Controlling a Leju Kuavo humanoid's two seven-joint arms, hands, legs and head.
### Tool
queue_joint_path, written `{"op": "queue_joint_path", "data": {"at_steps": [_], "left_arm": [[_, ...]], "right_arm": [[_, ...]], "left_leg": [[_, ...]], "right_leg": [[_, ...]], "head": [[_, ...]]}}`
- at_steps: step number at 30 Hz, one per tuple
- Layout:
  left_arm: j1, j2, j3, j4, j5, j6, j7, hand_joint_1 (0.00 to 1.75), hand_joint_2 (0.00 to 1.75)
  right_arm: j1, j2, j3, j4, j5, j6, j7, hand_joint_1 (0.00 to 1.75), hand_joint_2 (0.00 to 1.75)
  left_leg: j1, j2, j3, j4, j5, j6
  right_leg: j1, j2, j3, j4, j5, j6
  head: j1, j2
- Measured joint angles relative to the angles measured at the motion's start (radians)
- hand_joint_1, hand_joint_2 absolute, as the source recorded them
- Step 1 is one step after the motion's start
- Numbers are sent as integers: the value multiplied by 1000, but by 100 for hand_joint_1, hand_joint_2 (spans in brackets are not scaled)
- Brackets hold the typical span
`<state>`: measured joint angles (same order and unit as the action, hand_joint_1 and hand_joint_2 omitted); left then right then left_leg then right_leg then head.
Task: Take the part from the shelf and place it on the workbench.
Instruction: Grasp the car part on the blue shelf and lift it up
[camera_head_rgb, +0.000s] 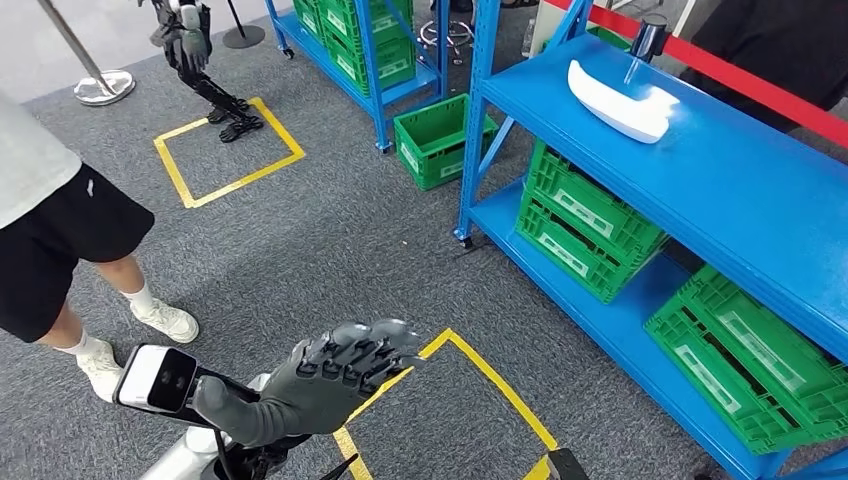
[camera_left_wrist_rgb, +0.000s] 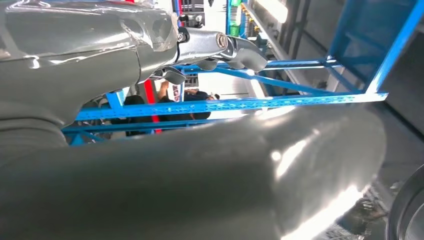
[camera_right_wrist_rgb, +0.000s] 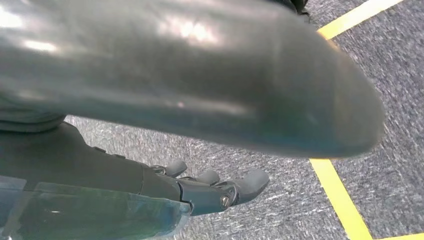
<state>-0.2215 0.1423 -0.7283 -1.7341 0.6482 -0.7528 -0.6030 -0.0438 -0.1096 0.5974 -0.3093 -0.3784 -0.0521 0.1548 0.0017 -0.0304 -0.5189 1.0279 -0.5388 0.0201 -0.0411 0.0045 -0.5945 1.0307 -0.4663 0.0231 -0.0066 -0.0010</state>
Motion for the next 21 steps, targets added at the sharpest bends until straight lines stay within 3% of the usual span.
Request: {"op": "queue_joint_path", "data": {"at_steps": [2,4,5,6,7,9,10,11,14,15,17,18,19,21], "left_arm": [[0,0,0,-2,0,0,-1,0,0],[2,1,1,-2,0,0,-2,0,0],[3,2,0,-2,0,0,-2,0,0],[4,2,1,-2,0,0,-2,0,0],[4,3,1,-2,0,1,-3,0,0],[4,3,1,-2,-1,1,-4,0,0],[4,4,1,-2,-1,1,-5,0,0],[4,4,2,-2,-2,1,-6,0,0],[4,3,2,-4,-2,1,-8,0,0],[4,3,2,-5,-2,1,-8,0,0],[4,2,1,-5,-2,1,-8,0,0],[4,2,1,-4,-2,1,-8,0,0],[4,1,1,-3,-3,1,-8,0,0],[6,1,0,-2,-4,1,-8,0,0]], "right_arm": [[1,0,2,0,-2,-3,-1,0,0],[1,0,5,0,-3,-4,-1,0,0],[2,0,7,0,-4,-4,-1,0,0],[2,1,9,1,-4,-4,-1,0,0],[2,2,11,1,-4,-4,-1,0,0],[3,6,14,1,-5,-4,-1,0,0],[2,9,14,1,-6,-4,-1,0,0],[3,11,15,1,-6,-3,-1,0,0],[1,15,16,1,-7,-3,-1,0,0],[0,14,17,1,-6,-2,-1,0,0],[-4,10,18,1,-6,-2,-2,0,0],[-4,7,19,1,-6,-2,-2,0,0],[-1,4,19,2,-6,-2,-2,0,0],[5,0,20,3,-6,-2,-2,0,0]], "left_leg": [[2,20,-61,115,-29,-11],[3,28,-176,268,-54,-15],[3,29,-225,310,-43,-13],[2,29,-255,311,-7,-8],[-1,29,-263,269,49,-1],[-14,30,-236,117,172,20],[-22,31,-217,59,205,32],[-28,32,-201,19,216,43],[-32,30,-152,-36,191,64],[-31,28,-131,-56,186,68],[-26,24,-92,-82,173,74],[-27,21,-78,-87,161,75],[-27,17,-63,-88,147,73],[-26,7,-25,-88,114,64]], "right_leg": [[1,0,28,-2,-21,-12],[4,-1,56,-2,-46,-16],[5,-1,72,-2,-59,-16],[6,0,89,-3,-73,-16],[7,1,109,-4,-87,-15],[6,3,143,-13,-115,-12],[6,4,156,-22,-124,-8],[6,4,166,-36,-131,-4],[10,-2,188,-42,-107,26],[11,-4,172,-3,-88,32],[13,-3,80,128,-69,23],[15,-2,21,195,-81,15],[16,-2,-33,238,-111,8],[13,-2,-102,242,-182,7]], "head": [[-2,0],[-2,0],[-3,0],[-3,0],[-3,0],[-2,0],[-2,0],[-3,0],[-5,0],[-4,0],[-3,0],[-2,0],[-2,0],[-1,0]]}}
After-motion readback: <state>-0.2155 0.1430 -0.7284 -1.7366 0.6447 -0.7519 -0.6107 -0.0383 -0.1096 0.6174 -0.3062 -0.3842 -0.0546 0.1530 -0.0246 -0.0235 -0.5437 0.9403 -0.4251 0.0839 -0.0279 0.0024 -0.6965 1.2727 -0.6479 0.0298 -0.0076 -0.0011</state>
